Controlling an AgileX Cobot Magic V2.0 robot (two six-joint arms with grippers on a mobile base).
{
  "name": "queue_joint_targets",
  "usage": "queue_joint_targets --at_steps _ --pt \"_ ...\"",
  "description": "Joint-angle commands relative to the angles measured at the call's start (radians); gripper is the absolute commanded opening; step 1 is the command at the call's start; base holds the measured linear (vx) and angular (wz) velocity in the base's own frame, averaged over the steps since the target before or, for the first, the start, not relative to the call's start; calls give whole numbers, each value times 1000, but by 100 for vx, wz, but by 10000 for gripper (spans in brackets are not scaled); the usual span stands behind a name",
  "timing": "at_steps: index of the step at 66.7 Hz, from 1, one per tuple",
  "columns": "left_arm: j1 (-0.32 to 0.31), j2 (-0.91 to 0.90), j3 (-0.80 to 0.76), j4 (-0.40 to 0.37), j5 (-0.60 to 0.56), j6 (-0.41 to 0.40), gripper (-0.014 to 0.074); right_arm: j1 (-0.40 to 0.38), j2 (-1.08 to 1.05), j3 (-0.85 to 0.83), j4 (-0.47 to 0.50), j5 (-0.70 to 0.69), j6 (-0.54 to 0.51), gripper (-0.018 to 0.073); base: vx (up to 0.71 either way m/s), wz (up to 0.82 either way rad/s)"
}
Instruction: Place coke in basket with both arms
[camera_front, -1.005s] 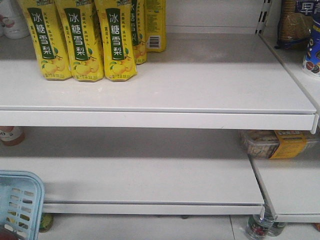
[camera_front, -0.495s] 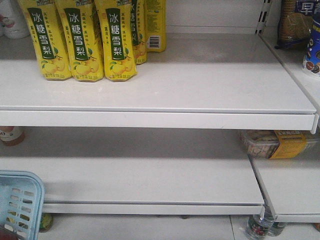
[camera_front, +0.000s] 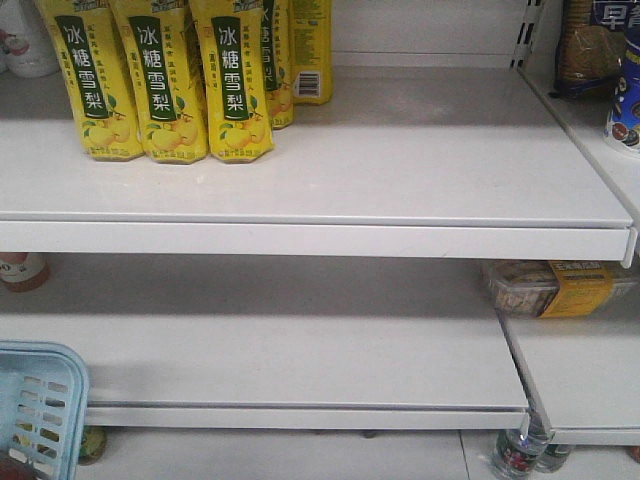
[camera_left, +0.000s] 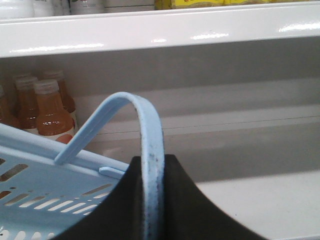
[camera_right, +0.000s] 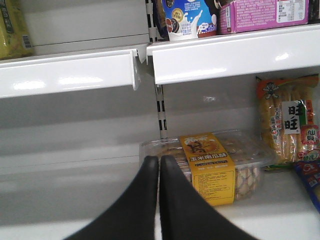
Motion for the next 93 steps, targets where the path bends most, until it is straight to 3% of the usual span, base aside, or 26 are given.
queue_joint_targets --at_steps 1,93 --pt "-1 8 3 10 -154 25 -6 -1 -18 10 -7 -70 -7 -5 0 0" --pt "-1 8 3 10 -154 25 -6 -1 -18 10 -7 -72 -7 -5 0 0"
